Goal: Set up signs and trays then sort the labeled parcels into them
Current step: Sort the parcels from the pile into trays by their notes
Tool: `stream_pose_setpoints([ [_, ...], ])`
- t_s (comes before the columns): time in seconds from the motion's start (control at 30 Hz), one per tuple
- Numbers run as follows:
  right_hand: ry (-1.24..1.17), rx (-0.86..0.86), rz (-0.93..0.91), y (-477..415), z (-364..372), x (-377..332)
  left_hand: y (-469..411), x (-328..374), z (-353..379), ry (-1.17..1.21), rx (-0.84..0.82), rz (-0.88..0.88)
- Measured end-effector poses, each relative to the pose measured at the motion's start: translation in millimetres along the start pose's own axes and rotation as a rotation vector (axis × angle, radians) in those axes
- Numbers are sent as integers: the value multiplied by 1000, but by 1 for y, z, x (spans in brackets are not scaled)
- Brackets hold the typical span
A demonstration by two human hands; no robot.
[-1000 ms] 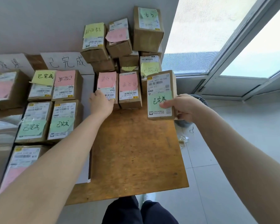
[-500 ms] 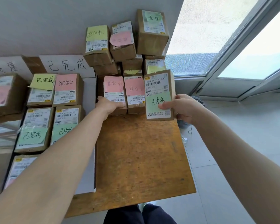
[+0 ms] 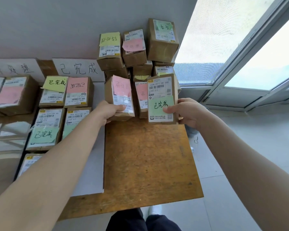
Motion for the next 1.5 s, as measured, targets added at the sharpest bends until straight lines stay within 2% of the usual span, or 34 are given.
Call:
stream_pose_setpoints([
  [0.17, 33, -34, -29, 17, 12, -5, 38, -1, -21, 34, 42, 110],
  [0.67, -56, -175, -226, 112, 33, -9, 208, -29, -39, 41, 114, 253],
  [0.93, 83, -263, -281, 143, 84, -3, 253, -65, -88, 59, 175, 286],
  [1.13, 175, -250, -199, 145, 152, 30, 262, -109, -150, -19, 219, 271],
  [1.33, 238, -166, 79, 130, 234, 112, 270, -168, -226, 1, 112, 251],
  [1.5, 193, -32, 133, 121, 272, 145, 269, -205, -274, -53, 69, 224],
])
Point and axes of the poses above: each hand's wrist, its own y-axis away from the middle knuckle, its own z-axis out of the palm, x = y × z, the point moved 5 cm from there along -y, towards the middle knuckle, and after that the axes turned 3 degrees about -y, right-handed, at the moved point
